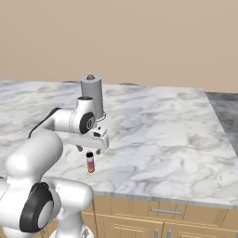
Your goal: Place the large bottle from the dining counter next to the other large bottle outside the sink, and place the small bottle from the dining counter next to the other small bottle inside the sink.
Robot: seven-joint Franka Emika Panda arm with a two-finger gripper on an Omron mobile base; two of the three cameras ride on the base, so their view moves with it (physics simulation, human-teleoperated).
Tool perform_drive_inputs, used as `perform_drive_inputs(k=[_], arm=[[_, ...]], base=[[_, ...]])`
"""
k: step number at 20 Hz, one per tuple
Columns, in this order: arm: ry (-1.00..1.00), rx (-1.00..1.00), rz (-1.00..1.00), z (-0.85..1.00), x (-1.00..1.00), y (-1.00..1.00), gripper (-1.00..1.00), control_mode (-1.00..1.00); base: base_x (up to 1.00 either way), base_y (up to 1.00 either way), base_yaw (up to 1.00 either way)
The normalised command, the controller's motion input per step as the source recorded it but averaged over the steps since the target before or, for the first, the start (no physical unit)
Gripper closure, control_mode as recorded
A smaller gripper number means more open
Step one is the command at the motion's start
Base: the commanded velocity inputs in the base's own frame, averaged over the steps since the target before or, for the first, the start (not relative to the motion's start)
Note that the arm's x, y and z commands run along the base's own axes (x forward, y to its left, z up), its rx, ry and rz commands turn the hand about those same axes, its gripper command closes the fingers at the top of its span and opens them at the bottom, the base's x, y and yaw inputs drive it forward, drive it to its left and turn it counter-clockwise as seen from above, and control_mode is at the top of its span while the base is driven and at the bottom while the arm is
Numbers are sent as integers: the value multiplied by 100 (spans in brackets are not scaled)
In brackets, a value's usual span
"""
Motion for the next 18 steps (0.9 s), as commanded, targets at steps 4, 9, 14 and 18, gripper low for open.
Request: perform_drive_inputs(k=[4,9,14,18], arm=[[0,0,0,0,12,3,-100,-100],[0,0,0,0,15,1,-100,-100],[0,0,0,0,3,0,-100,-100],[0,0,0,-4,0,0,-100,-100]], base=[[0,0,0],[0,0,0],[0,0,0],[0,0,0]])
